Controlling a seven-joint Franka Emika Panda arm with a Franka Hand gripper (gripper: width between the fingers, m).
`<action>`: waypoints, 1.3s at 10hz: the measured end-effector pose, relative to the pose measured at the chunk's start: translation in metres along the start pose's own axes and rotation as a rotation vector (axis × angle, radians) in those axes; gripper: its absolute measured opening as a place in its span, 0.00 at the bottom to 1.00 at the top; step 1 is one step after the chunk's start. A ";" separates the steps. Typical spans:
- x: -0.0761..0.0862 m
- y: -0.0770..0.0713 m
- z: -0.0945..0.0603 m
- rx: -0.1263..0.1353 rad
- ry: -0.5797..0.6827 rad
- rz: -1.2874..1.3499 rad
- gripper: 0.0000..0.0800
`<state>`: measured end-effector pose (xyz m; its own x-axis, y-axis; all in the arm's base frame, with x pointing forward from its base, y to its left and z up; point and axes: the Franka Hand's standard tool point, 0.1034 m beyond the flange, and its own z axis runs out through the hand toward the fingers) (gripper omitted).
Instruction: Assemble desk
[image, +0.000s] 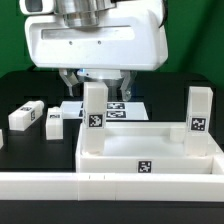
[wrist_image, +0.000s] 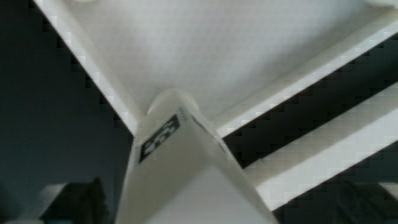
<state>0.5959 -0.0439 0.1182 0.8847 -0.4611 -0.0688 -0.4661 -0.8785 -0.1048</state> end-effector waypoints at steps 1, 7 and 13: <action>0.000 0.001 0.000 -0.006 0.001 -0.093 0.81; 0.009 0.004 0.000 -0.054 0.062 -0.460 0.80; 0.011 0.007 -0.001 -0.055 0.064 -0.426 0.36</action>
Offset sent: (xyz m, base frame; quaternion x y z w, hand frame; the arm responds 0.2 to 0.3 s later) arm -0.0024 -0.0015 -0.0010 -0.0361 0.0561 -0.2323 0.9703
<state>0.6022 -0.0552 0.1175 0.9977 -0.0608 0.0308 -0.0590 -0.9966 -0.0573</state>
